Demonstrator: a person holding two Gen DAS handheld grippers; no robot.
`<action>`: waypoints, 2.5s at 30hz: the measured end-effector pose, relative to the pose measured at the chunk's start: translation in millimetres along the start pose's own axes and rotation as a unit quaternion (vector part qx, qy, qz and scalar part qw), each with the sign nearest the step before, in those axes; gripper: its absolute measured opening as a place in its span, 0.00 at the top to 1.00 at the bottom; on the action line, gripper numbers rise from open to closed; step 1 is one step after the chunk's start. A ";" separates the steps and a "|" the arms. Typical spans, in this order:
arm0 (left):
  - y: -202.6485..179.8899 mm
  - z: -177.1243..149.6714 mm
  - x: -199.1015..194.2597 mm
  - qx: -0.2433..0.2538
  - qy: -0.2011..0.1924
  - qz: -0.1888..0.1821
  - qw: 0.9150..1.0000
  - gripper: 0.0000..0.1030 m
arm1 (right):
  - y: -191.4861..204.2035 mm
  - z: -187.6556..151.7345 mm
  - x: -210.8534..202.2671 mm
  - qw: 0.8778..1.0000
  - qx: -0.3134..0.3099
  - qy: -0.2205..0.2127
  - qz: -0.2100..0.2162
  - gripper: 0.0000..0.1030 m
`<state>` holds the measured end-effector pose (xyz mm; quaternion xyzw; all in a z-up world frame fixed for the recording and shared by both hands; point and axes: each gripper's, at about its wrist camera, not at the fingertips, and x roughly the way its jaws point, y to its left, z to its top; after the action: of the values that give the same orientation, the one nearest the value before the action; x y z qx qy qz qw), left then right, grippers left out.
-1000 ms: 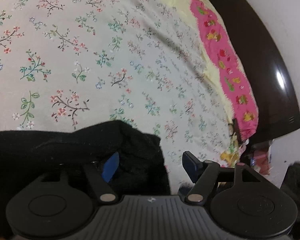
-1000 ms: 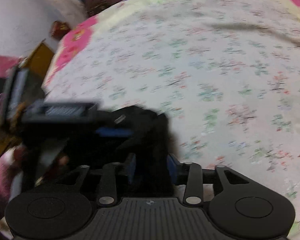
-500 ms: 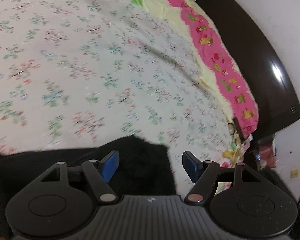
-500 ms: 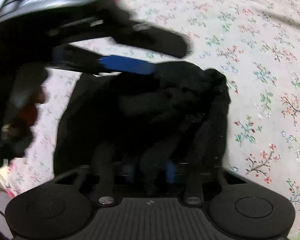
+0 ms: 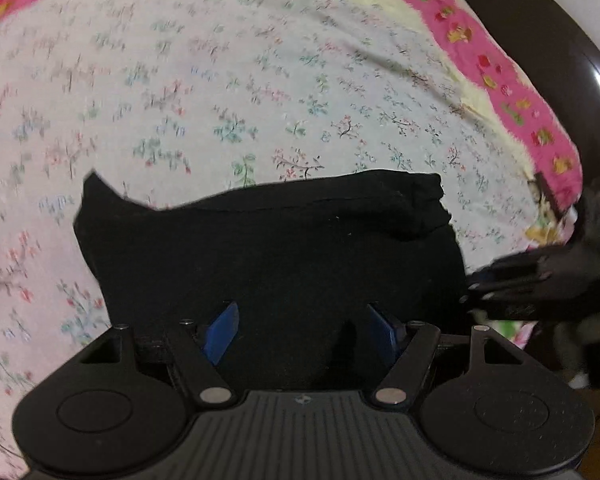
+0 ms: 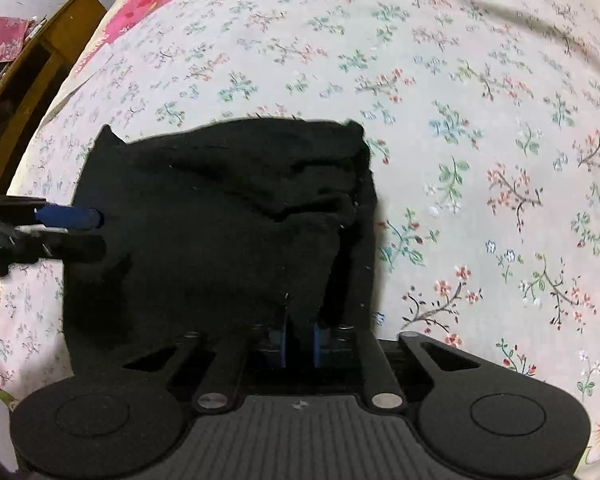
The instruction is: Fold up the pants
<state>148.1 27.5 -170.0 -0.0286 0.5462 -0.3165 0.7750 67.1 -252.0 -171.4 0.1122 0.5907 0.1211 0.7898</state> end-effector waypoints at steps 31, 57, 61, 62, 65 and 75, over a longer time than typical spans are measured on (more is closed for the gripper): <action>18.9 -17.7 6.1 -0.078 -0.053 0.146 0.985 0.26 | 18.0 25.6 33.0 0.994 -0.090 -0.050 -0.029 0.82; -87.3 -37.0 -150.4 -0.034 -0.163 0.186 0.968 0.00 | 110.3 -38.0 -149.5 0.971 -0.054 -0.235 0.007 0.22; -98.9 -49.7 -174.9 0.008 -0.195 0.217 0.957 0.00 | 125.2 -58.6 -159.8 0.971 -0.053 -0.234 -0.009 0.22; -101.0 -51.7 -184.1 0.012 -0.203 0.211 0.956 0.00 | 127.4 -60.3 -162.2 0.971 -0.049 -0.236 -0.010 0.22; -103.6 -62.4 -208.3 0.021 -0.230 0.175 0.957 0.00 | 133.3 -62.8 -173.7 0.968 -0.037 -0.250 -0.005 0.22; -88.2 -70.4 -177.3 0.015 -0.220 0.227 0.949 0.00 | 132.8 -65.2 -168.7 0.968 -0.012 -0.250 -0.028 0.22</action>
<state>10.8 70.9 -16.9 0.0384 0.3491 -0.1263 0.9277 -49.3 -178.8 6.0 0.1128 0.3760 0.0740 0.9167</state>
